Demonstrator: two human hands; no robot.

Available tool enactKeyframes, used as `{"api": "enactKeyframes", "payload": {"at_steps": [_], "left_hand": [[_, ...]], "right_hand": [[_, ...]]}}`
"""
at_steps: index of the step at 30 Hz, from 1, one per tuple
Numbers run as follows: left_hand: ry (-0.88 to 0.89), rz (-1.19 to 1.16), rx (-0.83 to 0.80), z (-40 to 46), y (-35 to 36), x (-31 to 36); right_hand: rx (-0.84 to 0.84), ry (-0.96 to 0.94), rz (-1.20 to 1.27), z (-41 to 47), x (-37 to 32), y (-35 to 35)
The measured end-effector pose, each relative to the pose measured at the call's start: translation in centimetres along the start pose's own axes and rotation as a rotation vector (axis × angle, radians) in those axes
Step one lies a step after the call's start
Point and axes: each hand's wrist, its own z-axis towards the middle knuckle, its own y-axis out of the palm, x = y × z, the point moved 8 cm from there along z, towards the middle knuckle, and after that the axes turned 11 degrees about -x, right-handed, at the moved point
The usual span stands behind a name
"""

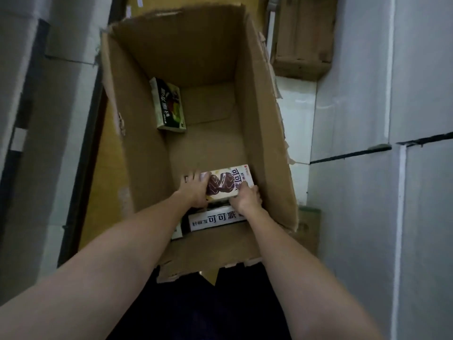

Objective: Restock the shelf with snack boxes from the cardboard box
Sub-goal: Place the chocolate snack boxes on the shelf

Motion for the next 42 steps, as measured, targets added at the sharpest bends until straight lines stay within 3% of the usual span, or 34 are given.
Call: {"api": "enactKeyframes", "payload": {"at_steps": [8,14,21,24,28,34,38,42], "left_hand": [[0.009,-0.066,0.102,1.8,0.4,0.4],[-0.011,-0.169,0.323,-3.4,-5.4,0.0],[-0.185,-0.422,0.507,-14.3,-13.7,-2.5],[-0.23,-0.545,0.611,-19.3,-15.4,-4.7],[-0.287,-0.776,0.775,-26.4,-16.2,-8.0],[-0.163,-1.163,0.882,-35.7,-12.6,-14.5],[-0.203,-1.124,1.009,-43.6,-9.2,-19.2],[-0.348,-1.106,1.188,-52.9,-4.6,-24.1]], "right_hand": [[0.014,-0.02,0.104,0.6,0.3,-1.1],[0.134,-0.182,0.169,-3.3,-2.3,-5.6],[0.131,-0.331,0.353,-10.1,-10.2,-10.8],[0.061,-0.439,0.365,-13.8,-15.1,-11.9],[0.118,-0.613,0.409,-19.4,-21.7,-13.1],[0.099,-0.912,0.198,-28.7,-31.5,-10.8],[0.078,-1.073,-0.025,-34.8,-35.7,-5.8],[-0.056,-1.2,-0.229,-40.8,-37.7,1.8]]}}
